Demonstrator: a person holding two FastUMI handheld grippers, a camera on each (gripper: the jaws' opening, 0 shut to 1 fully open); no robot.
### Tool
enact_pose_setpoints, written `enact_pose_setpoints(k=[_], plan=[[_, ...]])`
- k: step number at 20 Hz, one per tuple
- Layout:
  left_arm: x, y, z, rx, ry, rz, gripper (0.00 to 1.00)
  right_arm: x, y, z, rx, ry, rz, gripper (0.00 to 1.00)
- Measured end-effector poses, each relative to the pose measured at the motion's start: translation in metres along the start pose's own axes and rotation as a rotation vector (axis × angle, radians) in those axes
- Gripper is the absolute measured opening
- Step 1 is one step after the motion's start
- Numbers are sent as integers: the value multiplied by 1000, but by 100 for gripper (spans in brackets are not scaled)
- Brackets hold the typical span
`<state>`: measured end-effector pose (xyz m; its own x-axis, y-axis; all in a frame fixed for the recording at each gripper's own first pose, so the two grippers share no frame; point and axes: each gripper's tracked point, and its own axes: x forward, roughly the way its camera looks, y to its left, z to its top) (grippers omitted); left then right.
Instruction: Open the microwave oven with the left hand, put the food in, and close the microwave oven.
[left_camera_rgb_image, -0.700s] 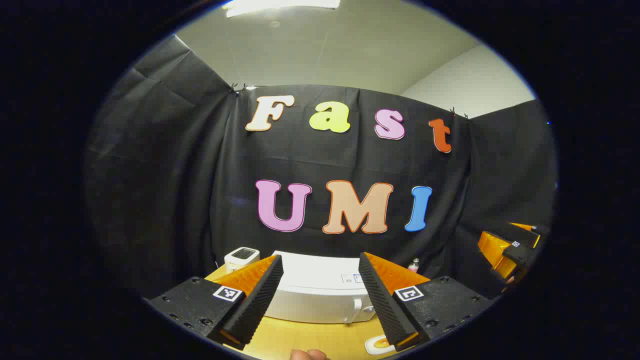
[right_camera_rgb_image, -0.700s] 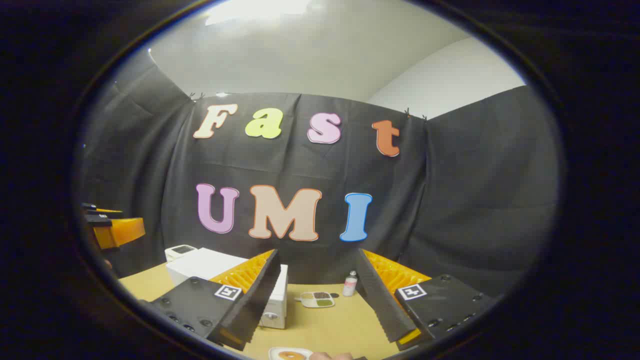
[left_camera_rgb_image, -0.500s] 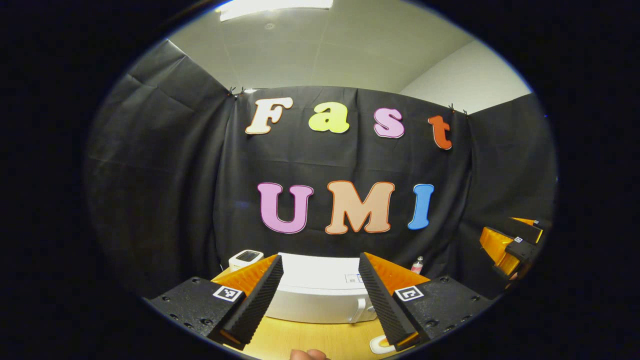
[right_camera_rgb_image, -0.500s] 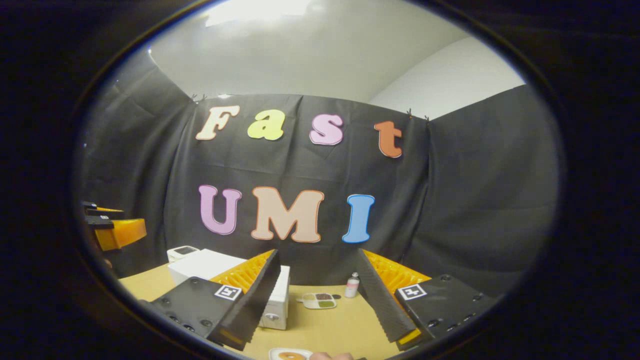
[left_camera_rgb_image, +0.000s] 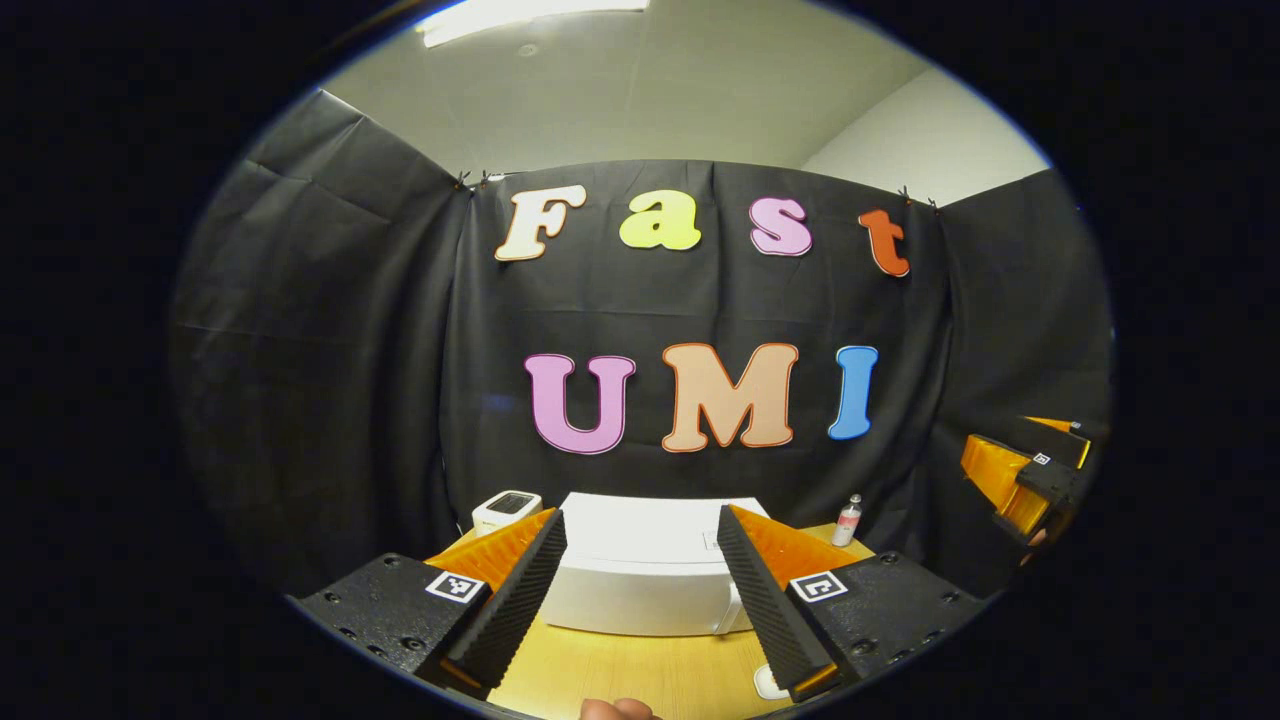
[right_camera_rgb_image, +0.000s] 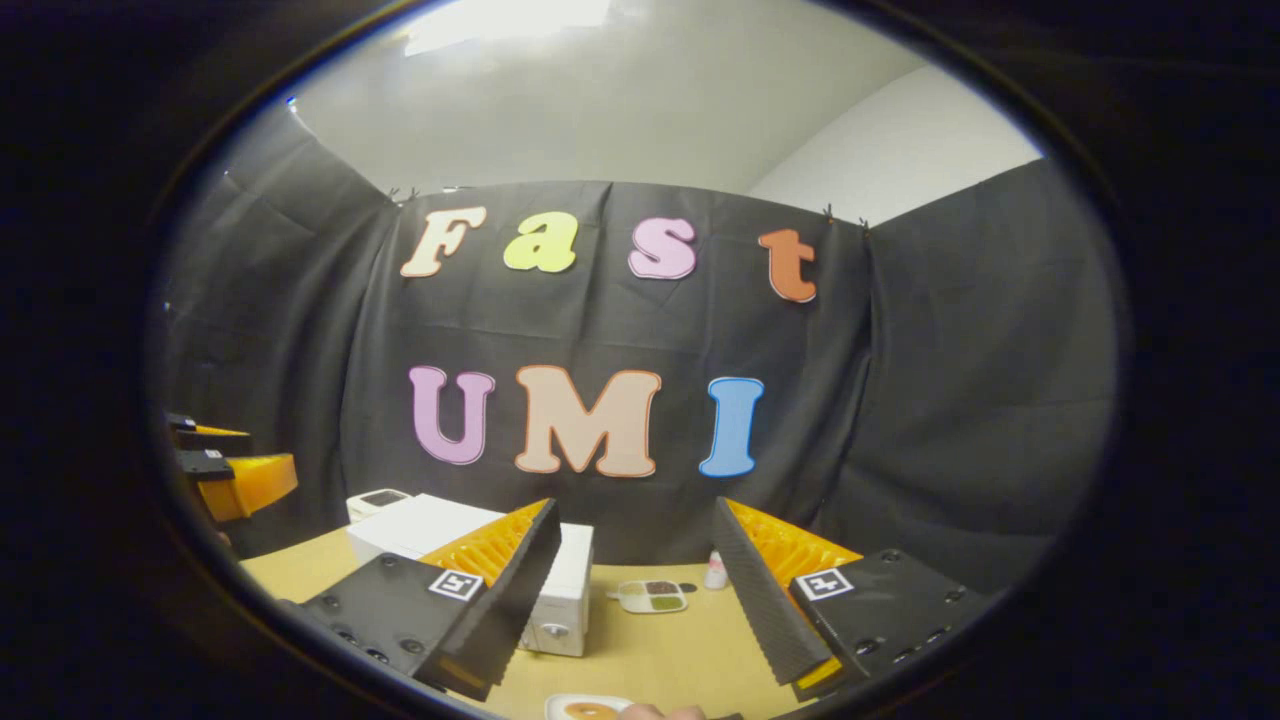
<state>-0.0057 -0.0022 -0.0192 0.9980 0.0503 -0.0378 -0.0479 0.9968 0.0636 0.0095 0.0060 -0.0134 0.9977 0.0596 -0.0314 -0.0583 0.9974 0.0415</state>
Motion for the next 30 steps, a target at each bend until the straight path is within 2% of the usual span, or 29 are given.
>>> enact_pose_setpoints(k=[3,16,19,24,30], plan=[[1,-1,4,9,-10,6,95,5,-2,0,0,-3,1,96],[20,-10,-10,10,-2,1,95,13,-7,2,5,-6,5,96],[34,-22,-37,-36,35,-29,95,9,-12,2,-7,-5,-4,96],[66,-52,-109,-84,154,-87,96,1,-36,4,-17,2,-54,96],[106,-99,-209,-21,286,-159,96,-19,-74,12,-56,-2,-142,97]])
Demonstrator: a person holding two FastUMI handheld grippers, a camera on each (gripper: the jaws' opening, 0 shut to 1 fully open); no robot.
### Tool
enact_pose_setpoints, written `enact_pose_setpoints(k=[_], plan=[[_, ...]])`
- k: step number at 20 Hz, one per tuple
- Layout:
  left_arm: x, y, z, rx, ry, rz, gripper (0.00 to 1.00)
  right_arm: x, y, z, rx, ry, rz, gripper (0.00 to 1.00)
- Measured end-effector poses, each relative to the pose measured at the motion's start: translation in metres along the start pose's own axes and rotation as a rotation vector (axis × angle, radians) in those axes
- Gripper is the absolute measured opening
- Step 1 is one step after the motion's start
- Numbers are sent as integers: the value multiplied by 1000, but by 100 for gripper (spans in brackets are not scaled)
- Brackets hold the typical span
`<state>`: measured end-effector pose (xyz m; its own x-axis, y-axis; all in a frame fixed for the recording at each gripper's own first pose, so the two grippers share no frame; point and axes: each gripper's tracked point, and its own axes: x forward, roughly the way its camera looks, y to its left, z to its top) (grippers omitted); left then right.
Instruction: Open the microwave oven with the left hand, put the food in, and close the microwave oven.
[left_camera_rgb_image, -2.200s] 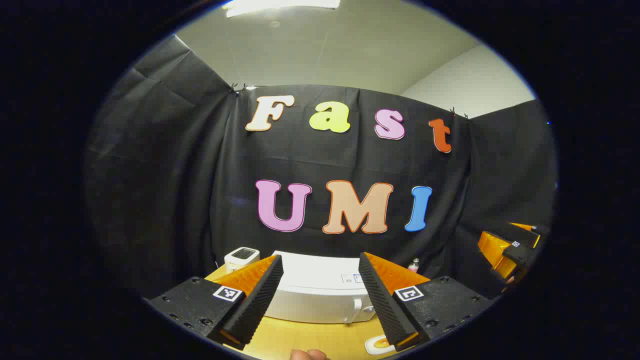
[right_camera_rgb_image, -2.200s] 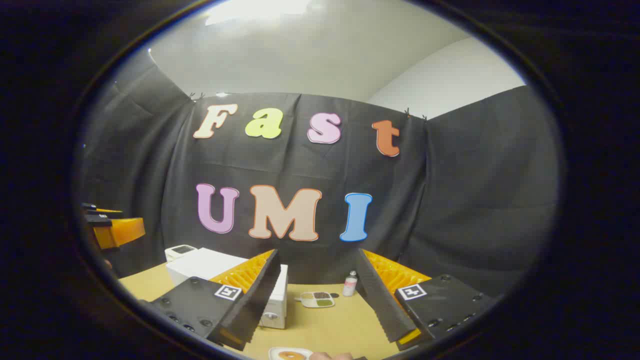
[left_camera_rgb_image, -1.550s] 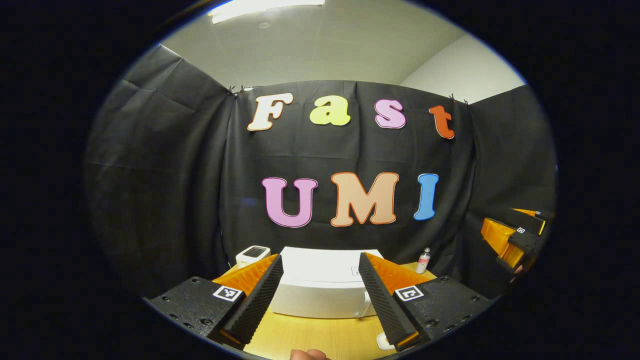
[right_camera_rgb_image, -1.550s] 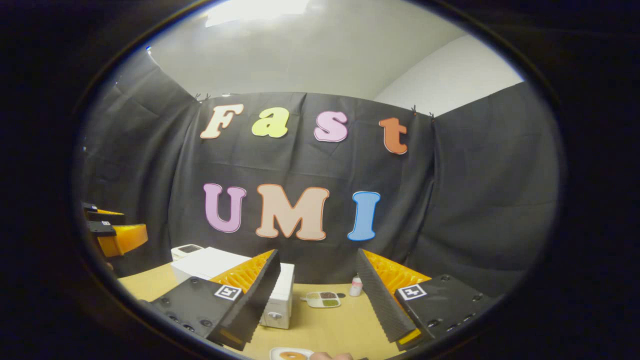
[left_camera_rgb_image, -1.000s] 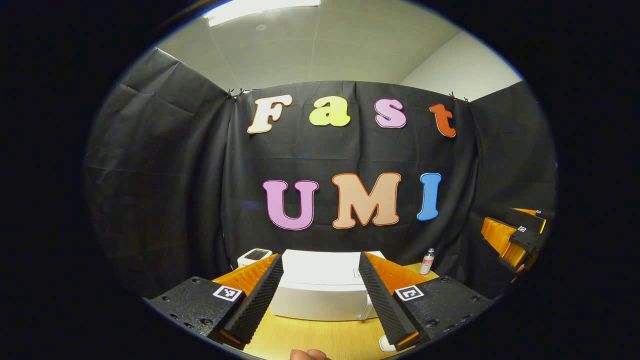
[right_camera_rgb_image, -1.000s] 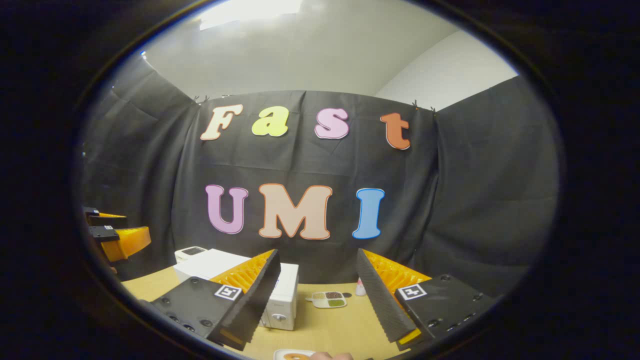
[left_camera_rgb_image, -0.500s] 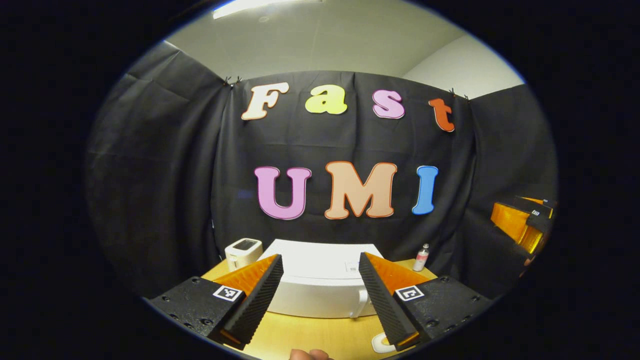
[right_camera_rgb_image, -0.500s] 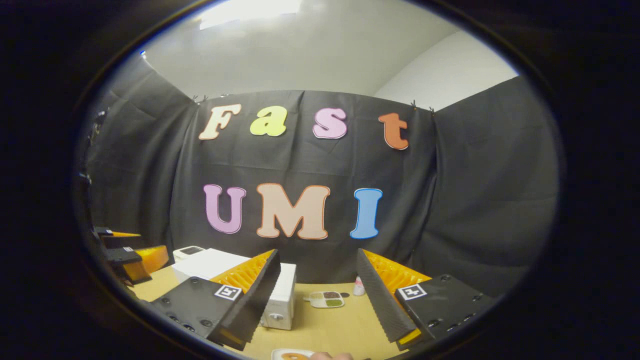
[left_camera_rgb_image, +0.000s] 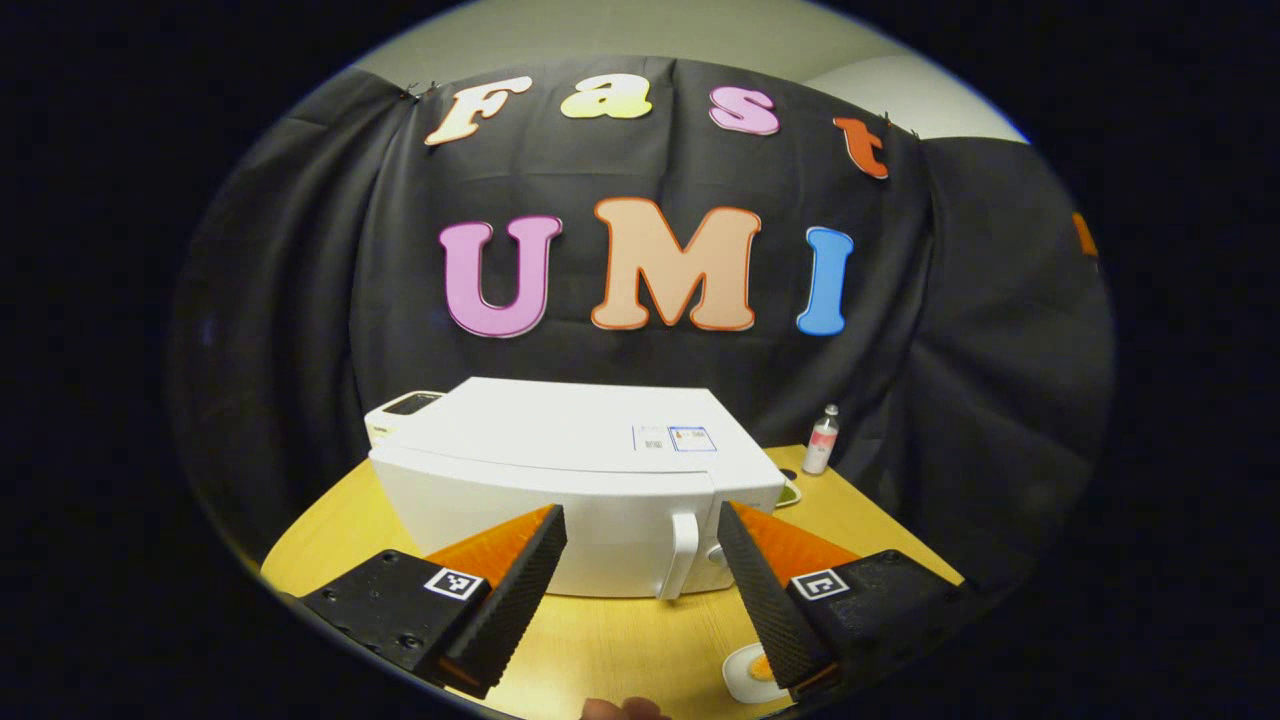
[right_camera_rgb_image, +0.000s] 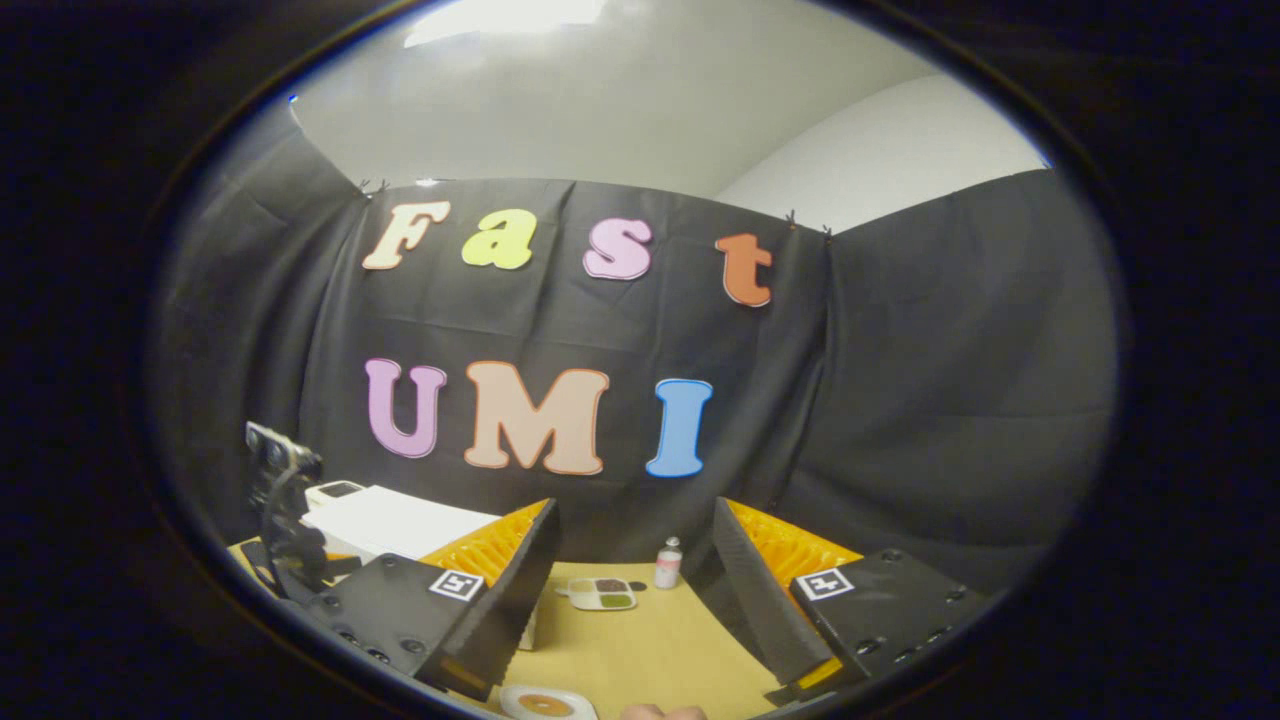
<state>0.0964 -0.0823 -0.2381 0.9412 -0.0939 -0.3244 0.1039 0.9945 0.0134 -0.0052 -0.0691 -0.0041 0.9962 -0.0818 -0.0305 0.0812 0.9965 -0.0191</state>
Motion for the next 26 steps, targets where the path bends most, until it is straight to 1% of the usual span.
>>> enact_pose_setpoints(k=[1,4,5,6,10,12,14,16,17,18,19,20,22,26], plan=[[11,-7,-13,6,23,-14,96,-3,-5,1,-3,0,-12,97],[39,-18,-52,24,105,-22,96,-13,-23,4,-25,-6,-57,96],[48,-21,-61,31,131,-24,99,-16,-27,4,-27,-6,-69,96],[55,-25,-70,36,152,-26,96,-18,-30,3,-29,-2,-79,96],[82,-30,-83,86,178,-27,96,-27,-52,4,-50,3,-133,96],[92,-30,-88,88,200,-24,97,-31,-60,5,-39,2,-151,96],[99,-29,-91,78,209,-8,97,-34,-72,6,-33,2,-176,96],[103,-23,-94,75,212,36,96,-36,-83,6,-35,5,-200,96],[105,-18,-97,85,228,73,83,-36,-87,3,-36,11,-209,96],[107,-13,-106,102,263,98,61,-36,-90,4,-35,15,-215,96],[102,-18,-108,110,278,102,39,-35,-91,3,-33,17,-218,96],[109,-17,-105,112,259,101,30,-36,-92,3,-30,16,-220,96],[106,-18,-107,93,256,102,23,-35,-95,5,-30,11,-225,96],[107,-19,-106,88,238,76,19,-35,-96,-2,-20,28,-219,97]])
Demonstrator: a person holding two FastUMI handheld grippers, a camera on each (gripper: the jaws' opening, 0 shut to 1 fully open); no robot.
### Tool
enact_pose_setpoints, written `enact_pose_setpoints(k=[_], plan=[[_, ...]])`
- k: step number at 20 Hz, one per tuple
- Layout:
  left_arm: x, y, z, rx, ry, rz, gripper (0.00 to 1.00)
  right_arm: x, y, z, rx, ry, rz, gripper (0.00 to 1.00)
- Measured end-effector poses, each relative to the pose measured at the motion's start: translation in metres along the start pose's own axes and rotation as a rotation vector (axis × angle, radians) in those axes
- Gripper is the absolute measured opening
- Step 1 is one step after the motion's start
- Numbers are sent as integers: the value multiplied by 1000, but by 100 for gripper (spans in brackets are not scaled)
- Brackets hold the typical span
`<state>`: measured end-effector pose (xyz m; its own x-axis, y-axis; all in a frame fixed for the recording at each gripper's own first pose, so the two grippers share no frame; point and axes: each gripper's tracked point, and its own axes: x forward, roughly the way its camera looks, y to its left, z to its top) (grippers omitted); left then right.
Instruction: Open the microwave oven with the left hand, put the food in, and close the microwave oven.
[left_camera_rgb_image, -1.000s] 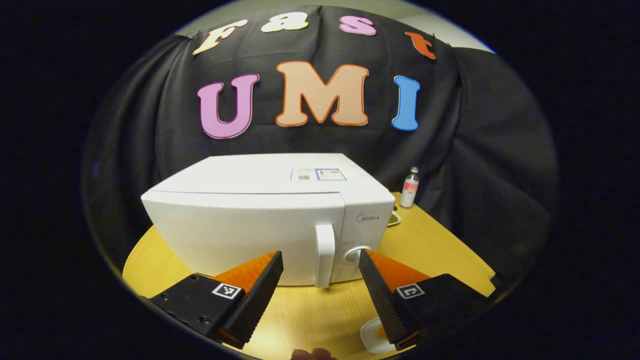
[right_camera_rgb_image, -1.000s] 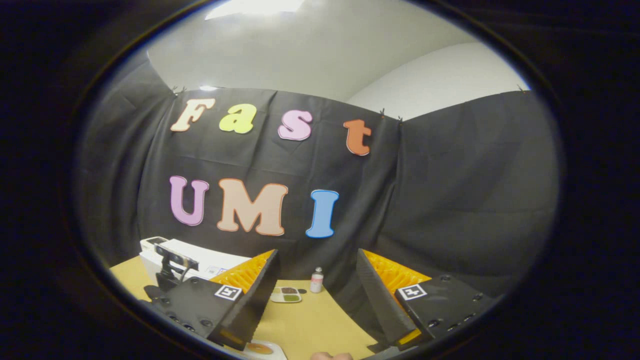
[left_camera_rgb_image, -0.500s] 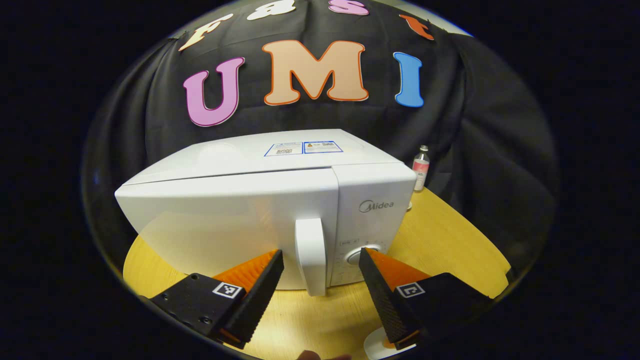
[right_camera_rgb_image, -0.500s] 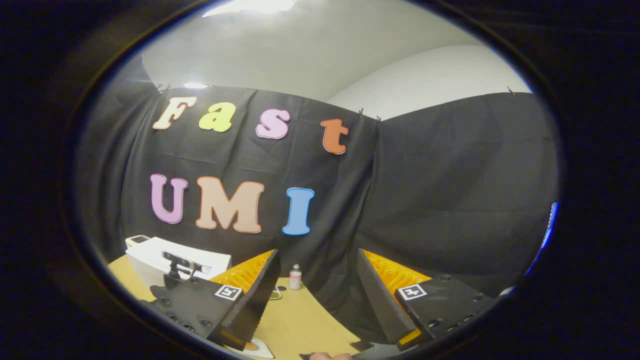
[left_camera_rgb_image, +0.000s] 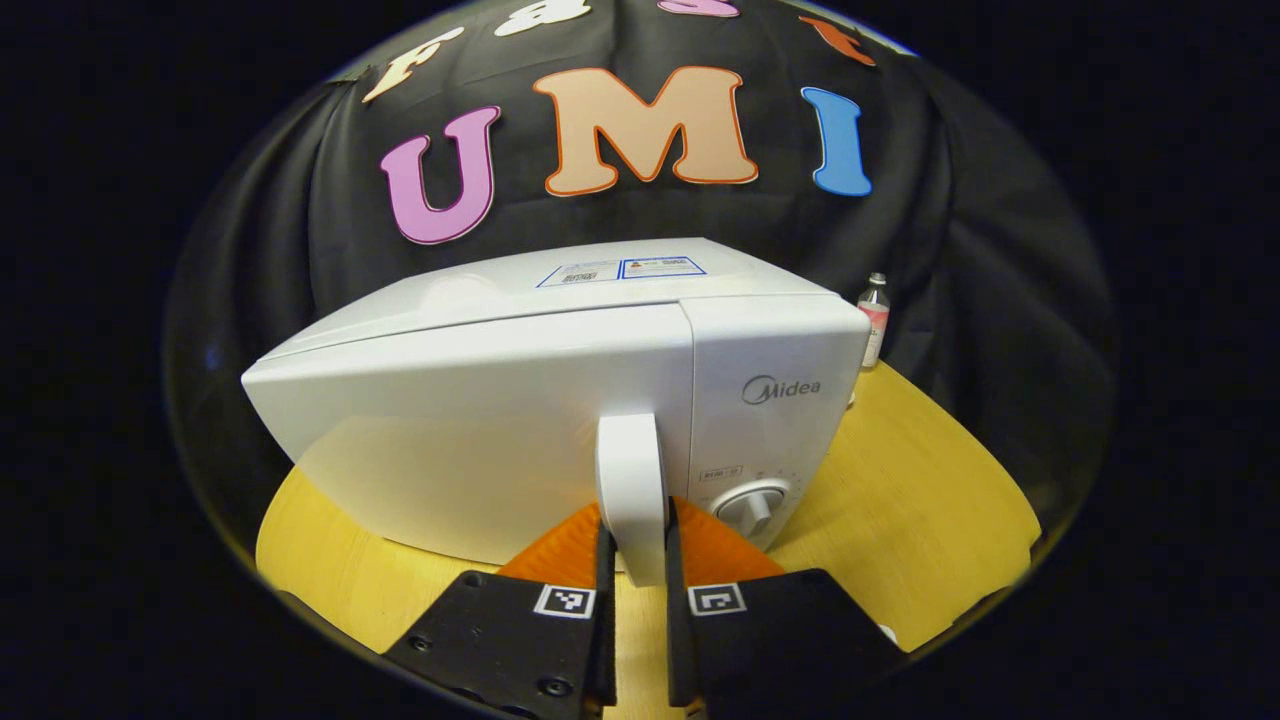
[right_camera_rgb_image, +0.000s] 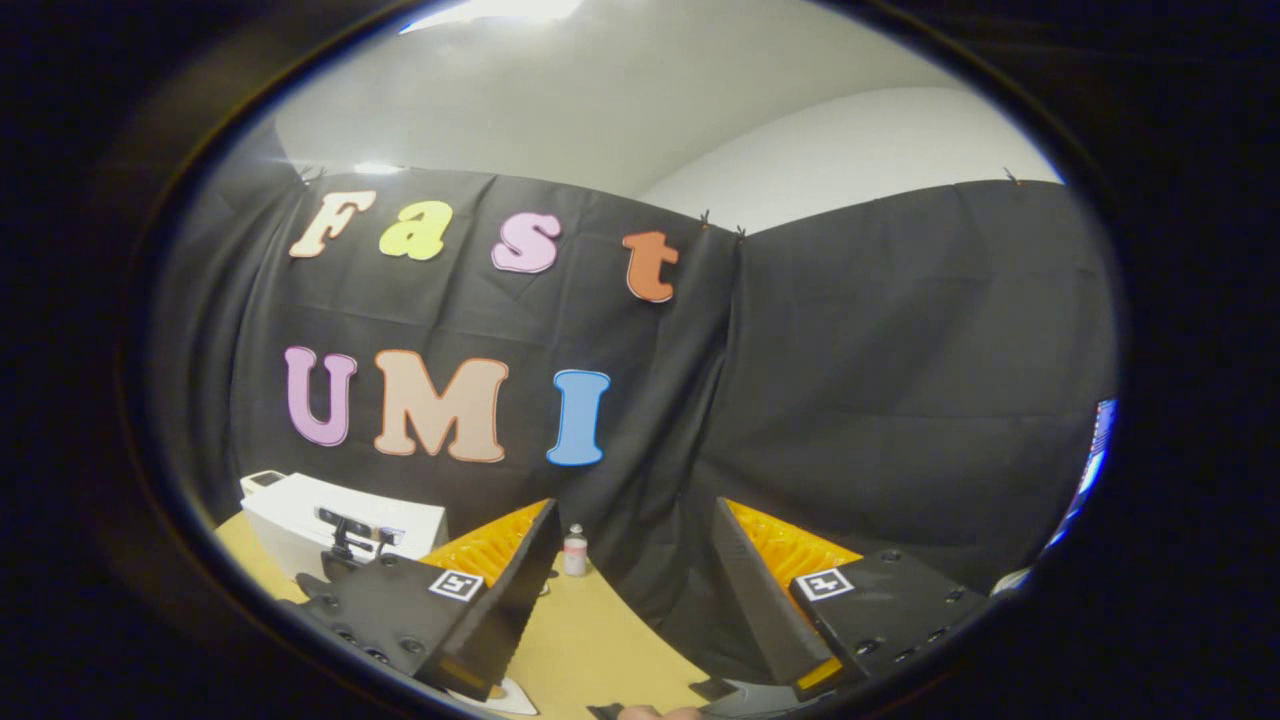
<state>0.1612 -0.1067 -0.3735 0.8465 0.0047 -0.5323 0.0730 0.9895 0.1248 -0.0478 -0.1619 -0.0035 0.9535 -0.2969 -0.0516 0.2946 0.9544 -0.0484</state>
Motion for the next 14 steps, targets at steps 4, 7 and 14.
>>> enact_pose_setpoints(k=[4,7,14], plan=[[-1,0,-1,-1,5,-8,19,1,2,0,18,2,15,96],[-4,0,-1,-2,2,-29,17,0,0,-1,6,-4,20,96],[-18,-1,-3,16,-23,-69,17,4,7,-10,36,14,37,97]])
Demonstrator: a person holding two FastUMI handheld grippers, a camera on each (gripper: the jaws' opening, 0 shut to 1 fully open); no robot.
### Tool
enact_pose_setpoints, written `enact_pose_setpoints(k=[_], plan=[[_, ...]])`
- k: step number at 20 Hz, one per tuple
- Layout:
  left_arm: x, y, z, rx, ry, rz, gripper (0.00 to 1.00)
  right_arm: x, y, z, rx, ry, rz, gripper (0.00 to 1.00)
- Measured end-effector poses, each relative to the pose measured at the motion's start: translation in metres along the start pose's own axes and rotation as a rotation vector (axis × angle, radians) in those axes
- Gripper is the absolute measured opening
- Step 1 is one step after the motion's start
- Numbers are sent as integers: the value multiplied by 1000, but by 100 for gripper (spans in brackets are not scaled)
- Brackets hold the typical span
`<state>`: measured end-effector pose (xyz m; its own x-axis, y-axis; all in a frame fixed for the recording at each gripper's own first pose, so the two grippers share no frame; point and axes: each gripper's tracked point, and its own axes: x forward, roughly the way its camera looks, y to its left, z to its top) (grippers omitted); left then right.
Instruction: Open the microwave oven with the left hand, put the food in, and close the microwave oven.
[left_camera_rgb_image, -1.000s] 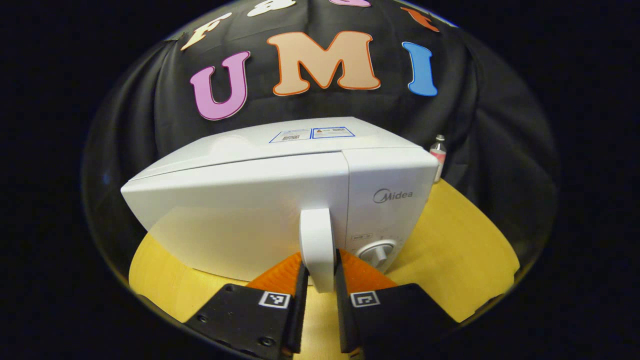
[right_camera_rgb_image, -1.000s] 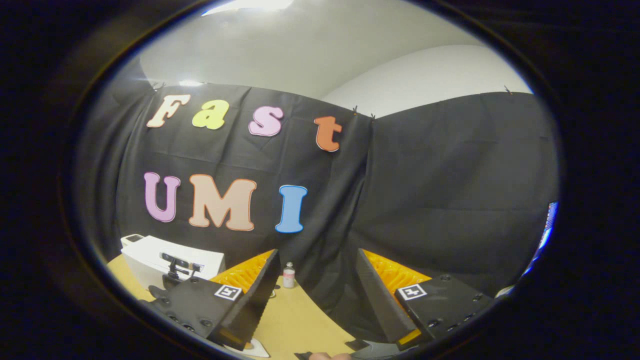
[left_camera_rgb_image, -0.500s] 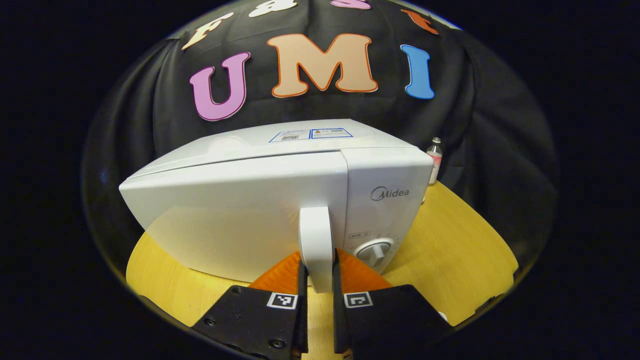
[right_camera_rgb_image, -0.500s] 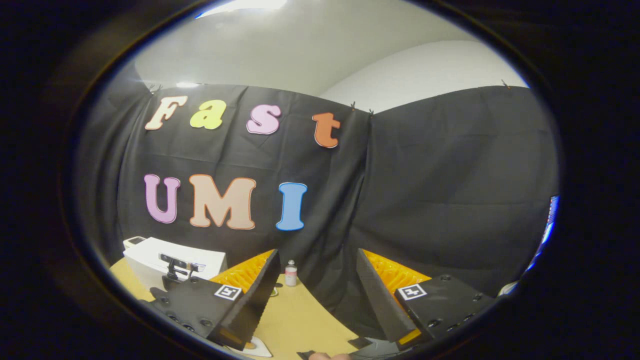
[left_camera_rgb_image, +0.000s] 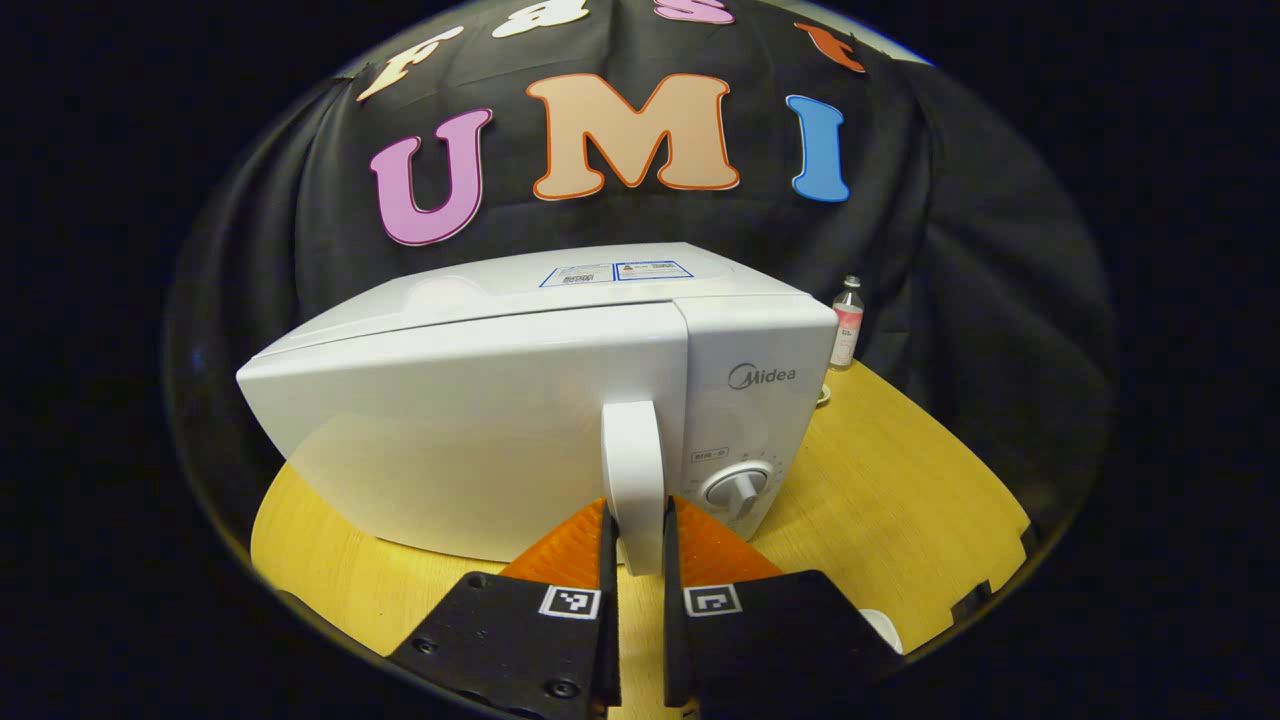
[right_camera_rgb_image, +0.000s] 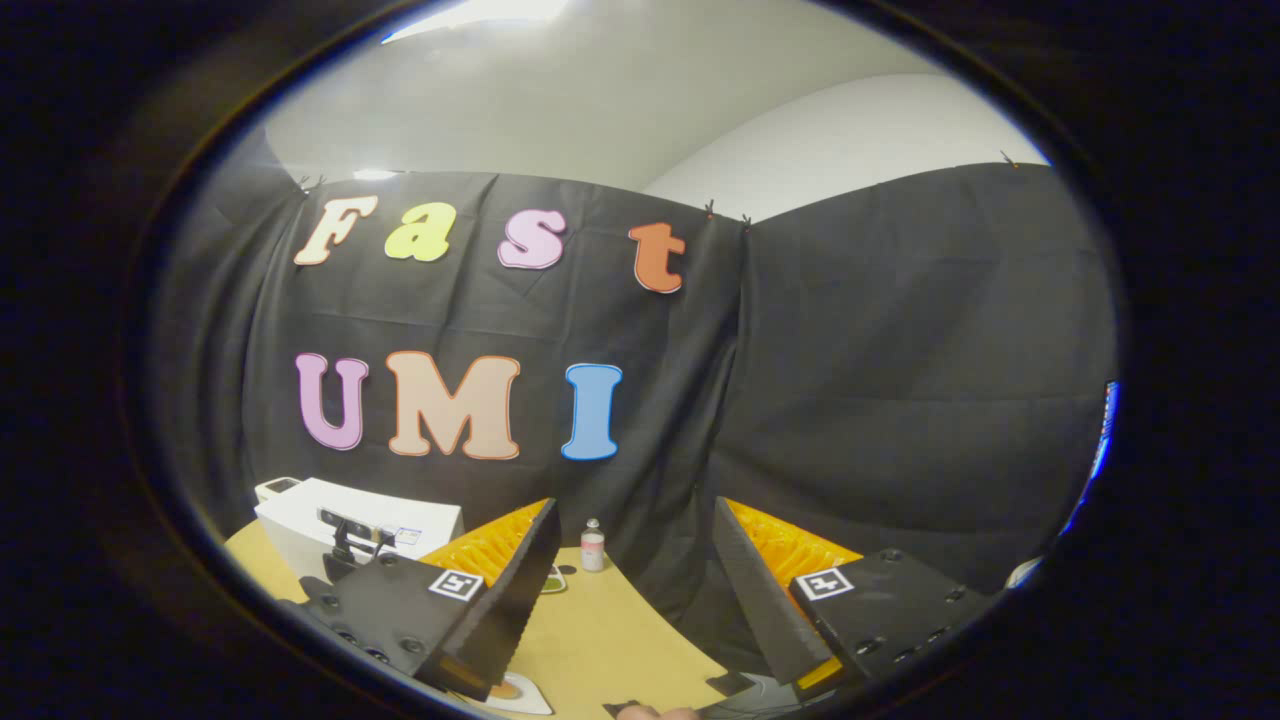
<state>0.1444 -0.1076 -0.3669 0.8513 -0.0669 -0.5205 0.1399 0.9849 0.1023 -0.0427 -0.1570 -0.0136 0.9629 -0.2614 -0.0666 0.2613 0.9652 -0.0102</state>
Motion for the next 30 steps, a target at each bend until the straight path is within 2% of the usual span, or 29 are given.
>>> enact_pose_setpoints(k=[6,12,13,14,16,19,22,30], plan=[[0,-1,0,18,-17,-42,8,9,11,-5,1,11,21,96],[-2,-1,2,-16,-31,-58,1,14,18,-5,-10,13,42,96],[-10,-2,-7,-37,-2,-55,1,15,17,-7,-18,14,42,96],[-22,-1,-9,-45,-25,-56,1,15,16,-7,-22,12,37,96],[-43,0,-18,2,-64,-74,1,19,16,-9,-7,19,38,96],[-73,5,-36,-44,-59,-111,1,24,32,-20,14,45,79,97],[-99,15,-47,-24,-70,-137,1,22,55,-28,6,59,134,97],[-164,53,-82,-43,-69,-137,2,8,108,-46,-5,103,244,97]])
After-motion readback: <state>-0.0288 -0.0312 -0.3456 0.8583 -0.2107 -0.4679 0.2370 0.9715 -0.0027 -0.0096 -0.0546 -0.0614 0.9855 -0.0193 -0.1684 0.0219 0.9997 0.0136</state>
